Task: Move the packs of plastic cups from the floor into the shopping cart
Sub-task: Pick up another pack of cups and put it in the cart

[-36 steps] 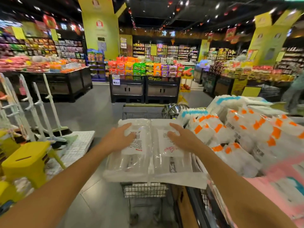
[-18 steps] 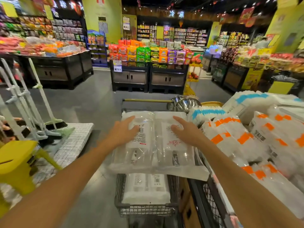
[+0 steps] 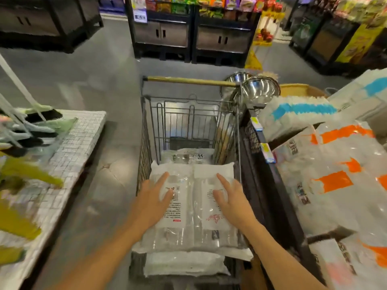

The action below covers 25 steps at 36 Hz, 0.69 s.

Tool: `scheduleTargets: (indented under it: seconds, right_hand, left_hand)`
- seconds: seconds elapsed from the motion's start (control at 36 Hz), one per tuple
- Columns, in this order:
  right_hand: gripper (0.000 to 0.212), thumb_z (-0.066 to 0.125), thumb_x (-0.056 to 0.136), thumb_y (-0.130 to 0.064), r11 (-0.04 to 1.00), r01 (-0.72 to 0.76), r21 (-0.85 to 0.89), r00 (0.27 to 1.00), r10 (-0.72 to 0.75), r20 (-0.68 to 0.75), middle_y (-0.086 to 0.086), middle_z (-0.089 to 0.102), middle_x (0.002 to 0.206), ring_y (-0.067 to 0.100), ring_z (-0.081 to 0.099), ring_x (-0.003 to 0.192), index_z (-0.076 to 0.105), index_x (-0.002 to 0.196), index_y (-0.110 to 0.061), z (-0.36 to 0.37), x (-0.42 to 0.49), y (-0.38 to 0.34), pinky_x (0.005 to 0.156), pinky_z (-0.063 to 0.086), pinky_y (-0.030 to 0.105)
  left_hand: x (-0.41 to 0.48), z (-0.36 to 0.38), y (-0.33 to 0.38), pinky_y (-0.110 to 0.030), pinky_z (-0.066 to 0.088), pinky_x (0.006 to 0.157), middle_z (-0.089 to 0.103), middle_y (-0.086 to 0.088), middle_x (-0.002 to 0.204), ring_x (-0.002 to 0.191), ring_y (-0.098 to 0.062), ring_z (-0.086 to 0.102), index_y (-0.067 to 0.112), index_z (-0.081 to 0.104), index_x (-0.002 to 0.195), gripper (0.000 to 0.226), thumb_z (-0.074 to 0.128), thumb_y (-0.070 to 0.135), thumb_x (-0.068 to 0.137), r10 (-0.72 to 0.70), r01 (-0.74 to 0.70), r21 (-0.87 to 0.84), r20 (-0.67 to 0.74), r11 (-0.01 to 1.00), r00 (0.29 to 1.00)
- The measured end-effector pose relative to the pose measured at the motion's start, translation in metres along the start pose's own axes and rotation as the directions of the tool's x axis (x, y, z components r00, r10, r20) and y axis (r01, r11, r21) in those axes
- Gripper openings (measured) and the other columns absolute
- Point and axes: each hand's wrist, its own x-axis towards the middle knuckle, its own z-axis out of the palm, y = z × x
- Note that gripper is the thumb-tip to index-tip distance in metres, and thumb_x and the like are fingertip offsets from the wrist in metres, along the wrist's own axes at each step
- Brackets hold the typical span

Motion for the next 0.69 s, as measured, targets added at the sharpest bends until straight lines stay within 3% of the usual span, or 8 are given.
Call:
scheduleTargets:
  seconds: [0.14,0.22,0.33,0.42,0.5,0.61,0.69]
  right_hand:
    - [0.058,0.036,0.099,-0.06,1.0,0.025,-0.004,0.999,-0.025,0.044,-0.002,0.01,0.163,0.021,0.041,0.139,0.01,0.151,-0.057,0.041,0.034,0.032,0.1,0.05,0.037]
    - [0.059,0.037,0.1,-0.059,1.0,0.018,0.013,0.998,-0.019,0.058,-0.004,0.004,0.166,0.022,0.041,0.14,0.008,0.151,-0.06,0.062,0.035,0.048,0.095,0.051,0.035]
    - [0.057,0.036,0.098,-0.062,0.999,-0.041,0.035,0.995,0.037,0.095,-0.008,-0.002,0.166,0.021,0.041,0.141,0.003,0.143,-0.071,0.089,0.021,0.069,0.093,0.054,0.035]
    - [0.055,0.031,0.094,-0.069,0.996,-0.076,0.055,0.995,0.072,0.073,-0.012,-0.003,0.165,0.019,0.034,0.145,0.004,0.142,-0.073,0.099,0.018,0.073,0.093,0.056,0.042]
    - [0.055,0.035,0.098,-0.062,0.996,-0.084,0.042,0.994,0.081,0.075,-0.012,-0.003,0.165,0.018,0.032,0.145,0.006,0.143,-0.071,0.1,0.025,0.074,0.091,0.055,0.035]
    - [0.055,0.037,0.099,-0.058,0.994,-0.097,0.043,0.991,0.093,0.092,-0.015,-0.003,0.163,0.019,0.029,0.146,0.007,0.144,-0.07,0.103,0.034,0.077,0.099,0.05,0.041]
    - [0.055,0.036,0.099,-0.059,0.994,-0.107,0.035,0.99,0.103,0.099,-0.014,-0.004,0.163,0.02,0.026,0.148,0.008,0.146,-0.068,0.104,0.037,0.079,0.103,0.048,0.043]
  left_hand:
    - [0.02,0.048,-0.027,-0.044,0.052,0.097,0.023,-0.004,0.153,0.124,-0.025,0.052,0.059,0.007,0.148,0.062,0.036,0.065,0.094,-0.078,0.08,-0.076,0.032,0.994,0.996]
    - [0.021,0.073,-0.038,-0.039,0.048,0.1,0.013,0.0,0.158,0.134,-0.023,0.044,0.058,0.007,0.149,0.062,0.039,0.06,0.096,-0.103,0.106,-0.08,0.044,0.991,0.994]
    - [0.006,0.107,-0.048,-0.047,0.041,0.106,-0.002,0.004,0.163,0.145,-0.025,0.03,0.064,0.0,0.146,0.061,0.035,0.062,0.096,-0.154,0.162,-0.07,0.105,0.984,0.982]
    - [0.004,0.118,-0.048,-0.046,0.042,0.105,-0.003,0.005,0.162,0.144,-0.025,0.032,0.064,0.002,0.146,0.06,0.034,0.061,0.096,-0.197,0.205,-0.076,0.102,0.976,0.975]
    - [0.012,0.121,-0.049,-0.051,0.041,0.105,-0.004,0.003,0.163,0.147,-0.028,0.025,0.065,0.002,0.145,0.059,0.032,0.063,0.094,-0.223,0.233,-0.078,0.119,0.969,0.968]
    - [0.021,0.127,-0.056,-0.052,0.051,0.095,-0.004,0.01,0.159,0.129,-0.03,0.051,0.07,-0.002,0.141,0.059,0.03,0.066,0.092,-0.227,0.239,-0.063,0.156,0.969,0.961]
    - [0.024,0.132,-0.061,-0.052,0.056,0.086,-0.002,0.01,0.158,0.125,-0.03,0.054,0.071,-0.004,0.14,0.059,0.027,0.069,0.09,-0.233,0.242,-0.033,0.162,0.97,0.959]
